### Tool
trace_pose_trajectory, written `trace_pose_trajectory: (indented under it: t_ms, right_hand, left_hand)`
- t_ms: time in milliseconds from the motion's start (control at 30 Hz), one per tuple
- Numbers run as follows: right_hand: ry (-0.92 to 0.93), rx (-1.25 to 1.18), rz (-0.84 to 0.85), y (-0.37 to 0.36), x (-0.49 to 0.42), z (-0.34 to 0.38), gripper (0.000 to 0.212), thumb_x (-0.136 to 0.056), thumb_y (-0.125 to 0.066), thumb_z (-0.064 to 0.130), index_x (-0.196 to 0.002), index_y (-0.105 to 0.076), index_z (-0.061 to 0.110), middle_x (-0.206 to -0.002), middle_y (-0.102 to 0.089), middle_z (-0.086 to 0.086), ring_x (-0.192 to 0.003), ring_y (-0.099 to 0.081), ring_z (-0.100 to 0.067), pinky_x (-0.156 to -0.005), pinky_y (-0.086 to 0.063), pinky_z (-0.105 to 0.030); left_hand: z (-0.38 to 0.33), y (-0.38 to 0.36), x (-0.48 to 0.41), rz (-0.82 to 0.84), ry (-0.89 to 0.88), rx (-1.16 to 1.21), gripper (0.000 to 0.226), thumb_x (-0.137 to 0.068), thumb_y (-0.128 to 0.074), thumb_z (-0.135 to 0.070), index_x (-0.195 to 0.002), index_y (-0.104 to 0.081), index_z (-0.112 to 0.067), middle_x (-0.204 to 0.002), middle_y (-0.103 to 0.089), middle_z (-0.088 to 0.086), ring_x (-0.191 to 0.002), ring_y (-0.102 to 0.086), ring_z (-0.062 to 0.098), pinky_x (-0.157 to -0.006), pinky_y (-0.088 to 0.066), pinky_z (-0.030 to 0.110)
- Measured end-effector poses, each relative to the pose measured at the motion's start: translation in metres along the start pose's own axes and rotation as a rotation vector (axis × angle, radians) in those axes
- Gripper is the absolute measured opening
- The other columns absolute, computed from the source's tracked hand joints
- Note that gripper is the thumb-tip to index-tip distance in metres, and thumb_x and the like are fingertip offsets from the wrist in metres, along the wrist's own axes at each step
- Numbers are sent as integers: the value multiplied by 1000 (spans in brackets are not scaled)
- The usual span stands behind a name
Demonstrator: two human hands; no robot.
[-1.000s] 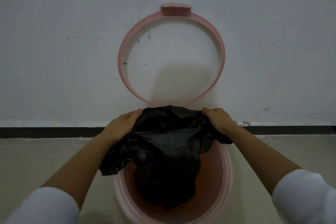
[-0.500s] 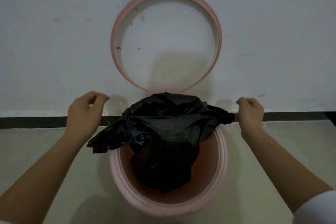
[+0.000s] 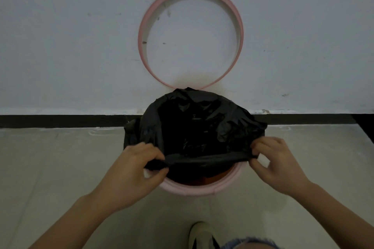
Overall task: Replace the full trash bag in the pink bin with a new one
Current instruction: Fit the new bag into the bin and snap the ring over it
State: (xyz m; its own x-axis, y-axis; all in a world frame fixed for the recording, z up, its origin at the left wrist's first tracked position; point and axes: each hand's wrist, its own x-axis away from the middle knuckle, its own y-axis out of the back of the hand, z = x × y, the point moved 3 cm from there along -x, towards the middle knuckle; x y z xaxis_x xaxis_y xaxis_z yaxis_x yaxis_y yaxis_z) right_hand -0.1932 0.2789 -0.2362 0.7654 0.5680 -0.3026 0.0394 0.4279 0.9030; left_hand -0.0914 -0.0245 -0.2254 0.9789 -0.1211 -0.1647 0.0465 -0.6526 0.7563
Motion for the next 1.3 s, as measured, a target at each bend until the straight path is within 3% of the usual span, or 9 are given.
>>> trace_pose_trajectory:
  t_ms: [267, 400, 533, 633, 767, 867, 967, 1167, 1300]
  right_hand:
    - [232, 200, 48, -31, 49, 1, 15, -84, -57, 20, -82, -67, 9, -93, -66, -13, -93, -55, -24, -89, -41, -33]
    - [164, 209, 115, -50, 46, -5, 24, -89, -51, 25, -93, -70, 12, -95, -69, -11, -91, -56, -25, -85, -39, -29]
    - [-425, -383, 76, -56, 25, -14, 15, -81, -65, 6, -88, -75, 15, -90, -73, -4, -87, -61, -15, -78, -47, -27]
    - [-887, -739, -184, -40, 4, -31, 36, -81, -53, -6, -65, -73, 20, -75, -71, -4, -79, -63, -24, -78, -52, -35]
    - [-999, -820, -268, -22, -51, -43, 23, -91, -47, 17, -103, -67, 16, -112, -66, -9, -104, -61, -27, -86, -49, -39]
    - [-1111, -836, 54, -41, -86, -49, 34, -90, -48, 39, -108, -65, 16, -111, -64, -1, -109, -57, -29, -94, -45, -44]
    - [-1156, -1024, 240, -60, -98, -47, 30, -93, -51, 36, -97, -68, 12, -103, -69, -9, -93, -63, -27, -82, -51, -38]
    - [-1088, -1124, 296, -62, -107, -53, 25, -92, -45, 9, -83, -67, -1, -84, -67, -17, -72, -62, -26, -69, -48, -33]
    - [-1009, -804, 315, -74, -108, -62, 42, -91, -41, -4, -52, -53, 5, -56, -52, -9, -53, -43, -19, -57, -33, -30]
  left_hand:
    - [24, -35, 64, 67, -109, -117, 9, -80, -64, -36, -84, -69, -31, -81, -56, -15, -83, -49, 1, -78, -33, 15]
    - [46, -55, 61, 124, -45, -185, 19, -82, -56, -41, -88, -72, -33, -87, -62, -17, -91, -51, 4, -80, -37, 18]
    - [71, -53, 45, -33, 322, 197, 16, -74, -65, -21, -83, -68, -35, -91, -65, -26, -93, -56, -7, -81, -38, 4]
    - [84, -39, 30, -234, 703, 583, 25, -85, -54, 3, -82, -69, -17, -87, -72, -1, -90, -65, 23, -76, -49, 16]
    - [77, -16, -4, -300, 1029, 1032, 27, -96, -42, -31, -120, -49, -21, -115, -58, 13, -91, -62, 31, -74, -52, 42]
    - [70, -10, -39, -133, 951, 893, 50, -92, -38, -55, -137, -38, -33, -134, -48, 1, -118, -52, 30, -89, -48, 47]
    - [68, -15, -66, -122, 809, 642, 55, -94, -28, -58, -142, -38, -34, -148, -40, -8, -134, -39, 18, -111, -30, 41]
    - [62, -20, -77, -318, 755, 389, 44, -99, -28, -44, -99, -62, -17, -100, -60, 3, -97, -53, 21, -83, -33, 29]
    - [69, -25, -76, -361, 758, 353, 53, -98, -29, -46, -97, -64, -6, -88, -62, 3, -87, -53, 21, -78, -34, 31]
